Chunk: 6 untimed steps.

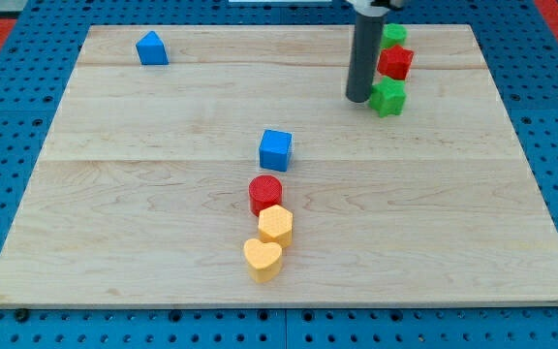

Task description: Push the blue cube slightly right side

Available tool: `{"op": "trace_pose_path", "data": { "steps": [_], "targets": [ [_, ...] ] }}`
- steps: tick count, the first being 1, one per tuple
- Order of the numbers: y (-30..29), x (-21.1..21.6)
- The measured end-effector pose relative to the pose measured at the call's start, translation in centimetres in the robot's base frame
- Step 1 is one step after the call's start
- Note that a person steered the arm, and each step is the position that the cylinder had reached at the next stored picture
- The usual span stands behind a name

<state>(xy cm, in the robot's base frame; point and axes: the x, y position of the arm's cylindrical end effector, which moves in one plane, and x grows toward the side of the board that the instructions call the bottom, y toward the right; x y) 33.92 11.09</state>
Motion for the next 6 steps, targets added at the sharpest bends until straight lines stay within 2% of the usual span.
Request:
{"op": "trace_pose_path", "data": {
  "steps": [1, 3, 5, 6],
  "targets": [
    [-2.5, 0.3],
    [-15.7, 1.1],
    [-17.0, 9.8],
    [-12.7, 10.7]
  ]
}}
